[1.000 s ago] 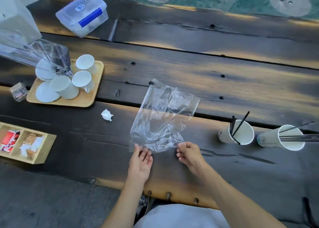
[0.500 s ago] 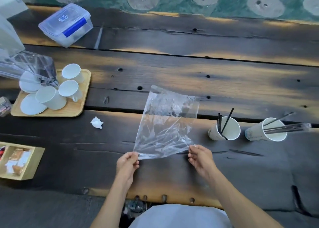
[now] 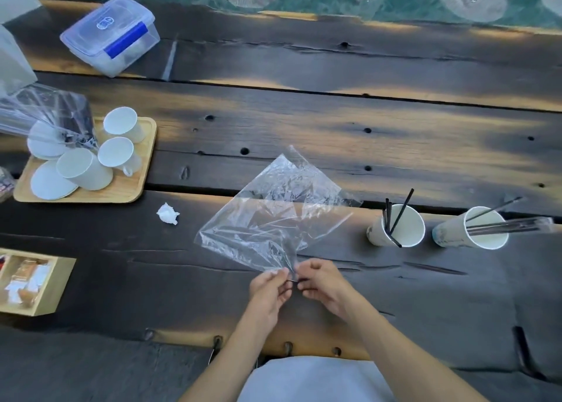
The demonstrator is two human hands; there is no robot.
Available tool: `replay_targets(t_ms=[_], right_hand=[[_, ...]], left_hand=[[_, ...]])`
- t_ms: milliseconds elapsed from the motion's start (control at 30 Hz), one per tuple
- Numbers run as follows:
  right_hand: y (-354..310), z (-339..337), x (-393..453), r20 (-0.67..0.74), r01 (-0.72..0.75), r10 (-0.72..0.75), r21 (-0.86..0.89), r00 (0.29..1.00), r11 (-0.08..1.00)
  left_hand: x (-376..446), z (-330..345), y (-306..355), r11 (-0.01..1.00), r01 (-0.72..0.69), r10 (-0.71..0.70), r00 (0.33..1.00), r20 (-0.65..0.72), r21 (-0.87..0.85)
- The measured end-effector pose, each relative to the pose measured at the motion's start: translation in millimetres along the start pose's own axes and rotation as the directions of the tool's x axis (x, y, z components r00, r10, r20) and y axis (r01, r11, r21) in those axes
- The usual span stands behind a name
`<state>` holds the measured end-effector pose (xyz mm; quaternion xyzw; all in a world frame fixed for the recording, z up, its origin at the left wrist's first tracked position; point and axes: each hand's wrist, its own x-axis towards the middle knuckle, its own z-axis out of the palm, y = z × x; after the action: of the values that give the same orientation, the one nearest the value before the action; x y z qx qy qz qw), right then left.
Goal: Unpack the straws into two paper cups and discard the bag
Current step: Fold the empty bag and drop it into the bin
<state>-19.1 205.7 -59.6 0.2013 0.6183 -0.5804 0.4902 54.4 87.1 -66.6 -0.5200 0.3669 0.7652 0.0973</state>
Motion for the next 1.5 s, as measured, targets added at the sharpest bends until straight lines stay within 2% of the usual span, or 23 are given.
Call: replay_targets(t_ms=[67,133,233,333,400,467,600,700,800,900,967,1067,1133,1233,1300,1367,1467,1500], right_hand=[[-9.9,-4.5,8.5,-0.149,0.066,-0.037,0.198,0.988,0.978],[-22.0,-6.8,15.5,-0.225,0.14,-0.068,0.318,0.972,0.938],[-37.7,-8.2,27.3,-0.273,0.182,-0.108,0.262,0.956,0.948],[-57.5,-17.1,38.1,-0.341,0.217,-0.129,0.236,0.931,0.947],[-68.8,-21.2,45.3,-0.369,0.224,-0.155,0.152,0.916,0.963],[-69.5,-17.3,51.5,-0.355,0.223,-0.182,0.078,0.917,0.972],[-62.1,-0.9,57.2,-0.28,0.208,-0.151,0.188,0.948,0.96],[-57.3,-1.8,60.4,-0.227,0.171,-0.13,0.17,0.965,0.97],[-46.0,-4.4,60.1,-0.086,0.078,-0.074,0.044,0.994,0.996],[-38.0,-8.5,54.2,-0.102,0.096,-0.102,-0.058,0.99,0.994],[-38.1,-18.0,52.0,-0.152,0.121,-0.136,-0.098,0.979,0.988],[-39.1,-35.6,53.5,-0.196,0.11,-0.139,-0.153,0.971,0.982],[-39.2,-43.3,56.8,-0.226,0.092,-0.141,-0.213,0.964,0.973],[-38.2,-49.8,64.3,-0.326,0.067,-0.199,-0.374,0.924,0.925],[-40.1,-50.9,65.6,-0.366,0.03,-0.226,-0.472,0.903,0.881],[-41.3,-50.9,64.1,-0.383,-0.026,-0.236,-0.566,0.893,0.824],[-44.2,-48.9,65.3,-0.411,-0.036,-0.353,-0.692,0.841,0.721],[-47.3,-47.8,66.8,-0.423,-0.011,-0.393,-0.692,0.817,0.722]], left_hand=[[3.4,-4.7,6.5,1.0,-0.021,0.021,1.0,0.002,-0.009],[1.8,-8.6,7.4,1.0,-0.021,0.021,1.0,0.017,-0.006],[-3.5,-15.6,3.2,0.999,-0.025,0.025,1.0,0.009,0.024],[-9.9,-36.2,-2.1,0.999,-0.034,0.036,0.996,-0.085,0.022],[-14.7,-54.5,-4.3,0.998,-0.038,0.044,0.992,-0.116,0.054],[-20.1,-64.7,-5.2,0.998,-0.032,0.037,0.995,-0.09,0.047],[-25.1,-60.9,-11.3,0.999,0.038,-0.039,0.999,-0.033,-0.023],[-20.7,-55.3,-16.8,0.996,0.059,-0.061,0.998,-0.025,-0.067],[-18.9,-46.1,-21.1,0.991,0.1,-0.099,0.995,0.007,-0.092],[-20.3,-45.1,-19.7,0.983,0.182,-0.178,0.981,0.075,-0.039],[-15.8,-57.0,-11.0,0.982,0.156,-0.154,0.988,0.026,-0.106],[0.3,-84.7,6.8,0.975,0.005,-0.049,0.98,-0.195,-0.22],[7.2,-98.3,10.4,0.989,-0.027,-0.018,0.956,-0.291,-0.148],[7.6,-105.9,2.1,0.992,0.11,-0.085,0.951,-0.296,0.068],[8.3,-109.7,0.0,0.94,0.181,-0.081,0.942,-0.325,0.289],[11.3,-116.7,7.1,0.824,0.226,-0.023,0.929,-0.369,0.519],[17.4,-132.5,29.2,0.474,0.305,0.145,0.898,-0.414,0.826],[21.6,-133.3,39.8,0.416,0.291,0.213,0.89,-0.403,0.862]])
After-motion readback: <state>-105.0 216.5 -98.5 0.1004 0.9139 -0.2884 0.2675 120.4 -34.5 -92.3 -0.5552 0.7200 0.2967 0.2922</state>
